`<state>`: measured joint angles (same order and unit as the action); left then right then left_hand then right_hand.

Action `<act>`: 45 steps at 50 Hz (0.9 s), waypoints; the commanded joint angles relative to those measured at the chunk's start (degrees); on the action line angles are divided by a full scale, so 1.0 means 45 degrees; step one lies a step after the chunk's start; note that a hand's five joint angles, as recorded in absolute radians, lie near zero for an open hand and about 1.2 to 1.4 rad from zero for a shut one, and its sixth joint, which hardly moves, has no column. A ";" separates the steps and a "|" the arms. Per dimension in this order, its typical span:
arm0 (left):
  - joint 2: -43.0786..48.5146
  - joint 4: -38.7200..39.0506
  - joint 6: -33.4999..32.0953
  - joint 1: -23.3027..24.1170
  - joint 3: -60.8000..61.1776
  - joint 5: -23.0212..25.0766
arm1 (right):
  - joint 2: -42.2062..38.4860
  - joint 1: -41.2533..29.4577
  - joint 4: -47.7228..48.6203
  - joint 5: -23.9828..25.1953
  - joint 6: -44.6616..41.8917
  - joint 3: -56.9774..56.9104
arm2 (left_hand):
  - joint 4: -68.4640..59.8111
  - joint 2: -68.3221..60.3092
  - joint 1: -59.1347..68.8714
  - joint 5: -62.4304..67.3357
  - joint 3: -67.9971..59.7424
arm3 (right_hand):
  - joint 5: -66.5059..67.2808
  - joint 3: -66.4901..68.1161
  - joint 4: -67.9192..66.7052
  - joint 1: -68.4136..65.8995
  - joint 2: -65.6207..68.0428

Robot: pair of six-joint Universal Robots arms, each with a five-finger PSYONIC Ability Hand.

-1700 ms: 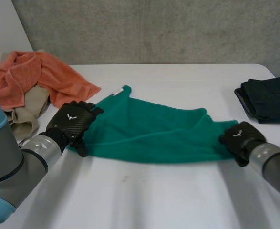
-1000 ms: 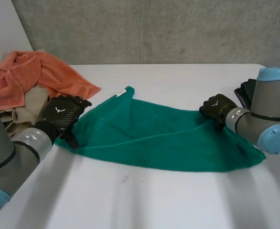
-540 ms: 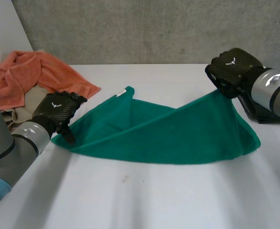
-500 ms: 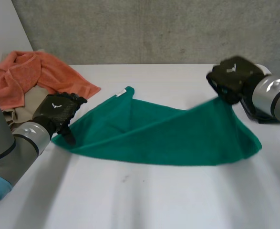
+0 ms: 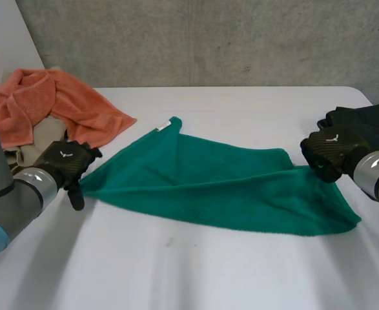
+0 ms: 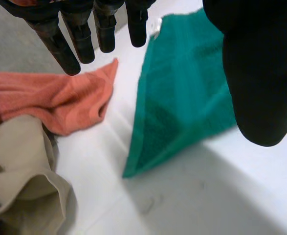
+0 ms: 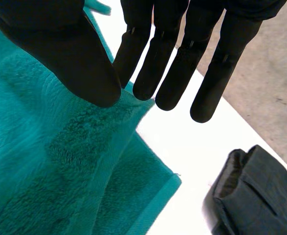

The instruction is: Fold the laundry.

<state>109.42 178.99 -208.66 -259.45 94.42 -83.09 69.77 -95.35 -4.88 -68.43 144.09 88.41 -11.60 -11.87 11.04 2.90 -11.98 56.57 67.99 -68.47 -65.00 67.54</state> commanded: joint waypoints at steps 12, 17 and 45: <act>0.1836 -0.0109 -0.0564 -0.0197 -0.1158 0.0398 | 0.0393 0.0681 -0.0029 0.0538 0.0051 0.0528 | -0.3839 -0.3779 0.3963 0.3550 -0.3755 | 0.2985 0.2669 -0.2563 -0.3334 0.2769; 0.2383 0.0145 -0.0779 -0.0080 -0.1529 0.0319 | 0.0491 0.0778 -0.0010 0.0597 0.0051 0.0567 | -0.5334 -0.5274 0.5458 0.5046 -0.5251 | 0.2985 0.2669 -0.2563 -0.3334 0.2769; 0.3223 0.3561 -0.1580 0.1501 -0.4593 -0.1282 | -0.0601 0.0545 -0.0498 0.0383 -0.1120 -0.0875 | -1.5200 -1.5140 1.5324 1.4912 -1.5117 | 0.2985 0.2669 -0.2563 -0.3334 0.2769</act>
<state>125.49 189.93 -217.63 -255.10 78.66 -89.13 71.66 -91.42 -6.22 -65.17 142.12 89.90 -68.39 -68.21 67.05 56.67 -67.78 56.57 67.99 -68.47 -65.00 67.54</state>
